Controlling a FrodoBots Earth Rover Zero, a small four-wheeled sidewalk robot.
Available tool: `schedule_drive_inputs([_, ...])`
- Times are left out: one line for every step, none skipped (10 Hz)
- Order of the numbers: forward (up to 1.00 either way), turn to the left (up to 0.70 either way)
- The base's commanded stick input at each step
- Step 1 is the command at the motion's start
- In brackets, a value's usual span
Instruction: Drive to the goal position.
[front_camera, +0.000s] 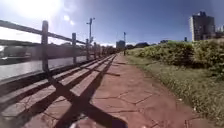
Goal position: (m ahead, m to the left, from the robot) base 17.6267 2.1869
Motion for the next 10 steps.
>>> schedule_drive_inputs([0.85,0.00])
schedule_drive_inputs([0.85,0.00])
schedule_drive_inputs([0.85,0.00])
schedule_drive_inputs([0.85,-0.08])
schedule_drive_inputs([0.85,-0.30])
schedule_drive_inputs([0.85,-0.29])
schedule_drive_inputs([0.85,0.00])
schedule_drive_inputs([0.85,0.00])
schedule_drive_inputs([0.85,0.00])
schedule_drive_inputs([0.85,0.00])
